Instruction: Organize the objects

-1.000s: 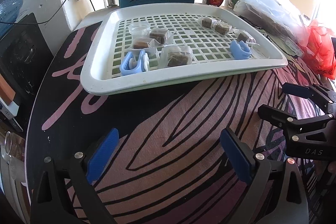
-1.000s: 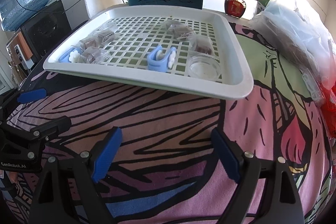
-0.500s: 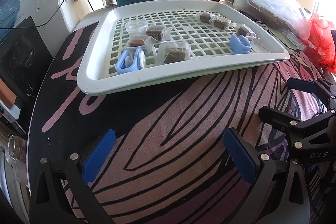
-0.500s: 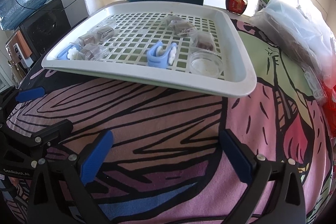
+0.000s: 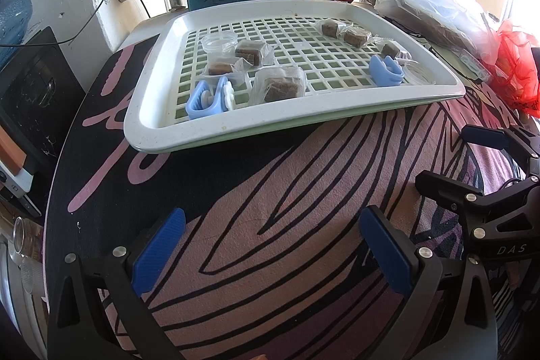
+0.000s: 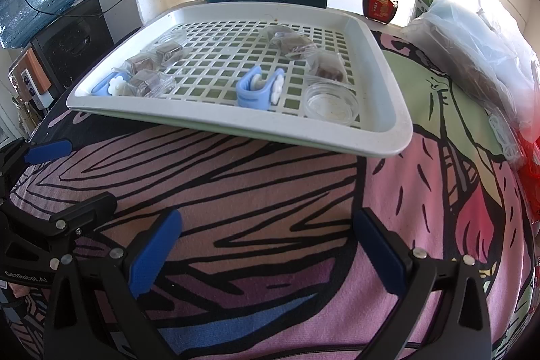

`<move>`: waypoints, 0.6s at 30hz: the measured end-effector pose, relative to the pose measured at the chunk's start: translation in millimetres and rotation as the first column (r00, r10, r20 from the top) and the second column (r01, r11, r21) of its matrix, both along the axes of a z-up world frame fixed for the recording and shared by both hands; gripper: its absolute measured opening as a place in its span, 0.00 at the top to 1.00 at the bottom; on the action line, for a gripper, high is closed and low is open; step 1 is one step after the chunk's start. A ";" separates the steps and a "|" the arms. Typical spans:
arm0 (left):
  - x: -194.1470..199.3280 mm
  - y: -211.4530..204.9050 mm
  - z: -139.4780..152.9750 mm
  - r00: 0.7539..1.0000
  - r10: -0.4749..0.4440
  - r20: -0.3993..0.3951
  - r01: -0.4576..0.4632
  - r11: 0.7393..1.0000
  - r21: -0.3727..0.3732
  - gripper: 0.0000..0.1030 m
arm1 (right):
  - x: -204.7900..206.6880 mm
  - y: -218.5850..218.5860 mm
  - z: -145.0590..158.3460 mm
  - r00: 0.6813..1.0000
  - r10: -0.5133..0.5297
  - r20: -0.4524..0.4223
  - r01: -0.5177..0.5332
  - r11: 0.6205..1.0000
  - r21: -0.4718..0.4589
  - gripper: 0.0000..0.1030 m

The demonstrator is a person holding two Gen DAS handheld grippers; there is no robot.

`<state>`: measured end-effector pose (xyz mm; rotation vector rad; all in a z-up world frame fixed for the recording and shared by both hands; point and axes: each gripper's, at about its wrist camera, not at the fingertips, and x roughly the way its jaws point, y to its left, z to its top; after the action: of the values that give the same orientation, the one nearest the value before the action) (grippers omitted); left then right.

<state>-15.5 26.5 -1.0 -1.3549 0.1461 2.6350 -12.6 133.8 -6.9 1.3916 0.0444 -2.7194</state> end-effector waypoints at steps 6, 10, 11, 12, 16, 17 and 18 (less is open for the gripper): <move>3.1 -7.5 0.0 0.998 0.058 0.000 -0.058 0.998 -0.002 0.00 | 1.2 -0.8 -0.2 1.000 -0.005 0.001 0.005 1.000 0.000 0.00; 4.2 -13.3 0.1 0.994 0.105 -0.001 -0.105 0.994 -0.002 0.00 | 3.1 -1.0 -0.3 1.000 -0.012 0.001 0.012 1.000 0.000 0.00; 4.5 -13.9 -0.1 0.994 0.108 -0.002 -0.108 0.994 -0.001 0.00 | 3.3 -0.9 -0.4 1.000 -0.012 0.000 0.012 1.000 0.000 0.00; 4.4 -13.9 0.0 0.994 0.109 -0.002 -0.109 0.994 -0.002 0.00 | 3.5 -0.7 -0.3 1.000 -0.012 0.000 0.012 1.000 0.001 0.00; 3.9 -14.9 0.2 0.994 0.108 -0.002 -0.108 0.994 -0.002 0.00 | 3.3 -0.8 -0.3 1.000 -0.012 0.000 0.012 1.000 0.000 0.00; 3.9 -14.8 0.3 0.994 0.108 -0.002 -0.108 0.994 -0.002 0.00 | 3.3 -0.8 -0.4 1.000 -0.012 0.000 0.012 1.000 0.000 0.00; 3.8 -14.9 0.3 0.994 0.108 -0.002 -0.108 0.994 -0.002 0.00 | 3.3 -0.9 -0.4 1.000 -0.012 0.000 0.012 1.000 0.000 0.00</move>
<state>-11.6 11.6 -0.7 -1.3992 0.0775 2.7245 -9.3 132.9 -7.2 1.3964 0.0362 -2.7292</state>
